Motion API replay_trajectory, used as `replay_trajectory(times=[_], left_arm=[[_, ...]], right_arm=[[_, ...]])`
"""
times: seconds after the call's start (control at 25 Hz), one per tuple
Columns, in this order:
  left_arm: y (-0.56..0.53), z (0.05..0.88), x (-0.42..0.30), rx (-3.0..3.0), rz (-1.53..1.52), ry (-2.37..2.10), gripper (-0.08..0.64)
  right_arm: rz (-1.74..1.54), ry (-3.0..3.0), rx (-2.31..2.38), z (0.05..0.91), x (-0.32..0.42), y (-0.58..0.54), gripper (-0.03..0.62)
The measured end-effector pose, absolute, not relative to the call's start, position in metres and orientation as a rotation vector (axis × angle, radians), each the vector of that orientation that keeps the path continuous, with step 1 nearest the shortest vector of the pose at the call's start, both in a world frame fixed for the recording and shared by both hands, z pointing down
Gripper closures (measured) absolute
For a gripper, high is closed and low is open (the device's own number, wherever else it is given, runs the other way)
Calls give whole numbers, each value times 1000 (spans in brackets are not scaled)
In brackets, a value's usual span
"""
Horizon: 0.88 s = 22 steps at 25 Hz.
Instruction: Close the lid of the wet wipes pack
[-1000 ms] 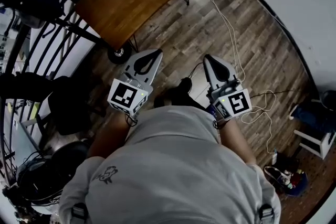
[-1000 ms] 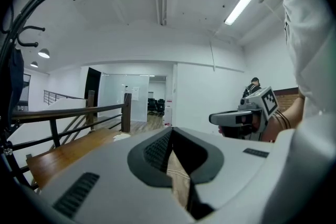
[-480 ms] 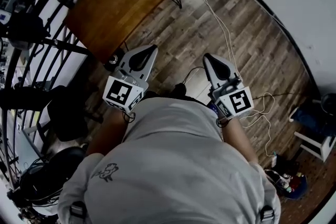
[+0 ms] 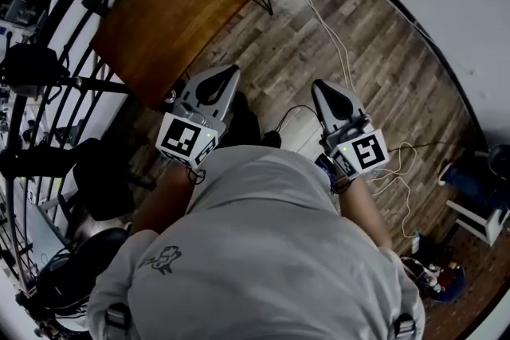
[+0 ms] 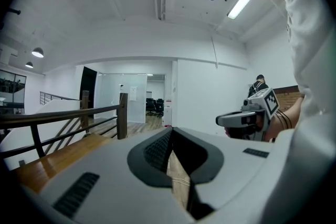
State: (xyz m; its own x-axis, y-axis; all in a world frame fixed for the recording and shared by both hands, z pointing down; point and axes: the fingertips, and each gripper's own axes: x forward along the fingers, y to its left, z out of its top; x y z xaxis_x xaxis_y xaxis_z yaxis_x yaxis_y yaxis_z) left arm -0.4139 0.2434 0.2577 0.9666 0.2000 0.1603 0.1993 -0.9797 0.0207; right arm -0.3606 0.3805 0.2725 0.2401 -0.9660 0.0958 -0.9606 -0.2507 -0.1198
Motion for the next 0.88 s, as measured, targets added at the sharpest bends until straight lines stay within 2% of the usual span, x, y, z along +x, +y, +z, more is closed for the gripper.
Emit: replay_trajectory(times=[0.88], left_arm=[[91, 240, -289, 3095, 258, 548, 548]], right_arm=[[-200, 1770, -2520, 260, -244, 217, 558]])
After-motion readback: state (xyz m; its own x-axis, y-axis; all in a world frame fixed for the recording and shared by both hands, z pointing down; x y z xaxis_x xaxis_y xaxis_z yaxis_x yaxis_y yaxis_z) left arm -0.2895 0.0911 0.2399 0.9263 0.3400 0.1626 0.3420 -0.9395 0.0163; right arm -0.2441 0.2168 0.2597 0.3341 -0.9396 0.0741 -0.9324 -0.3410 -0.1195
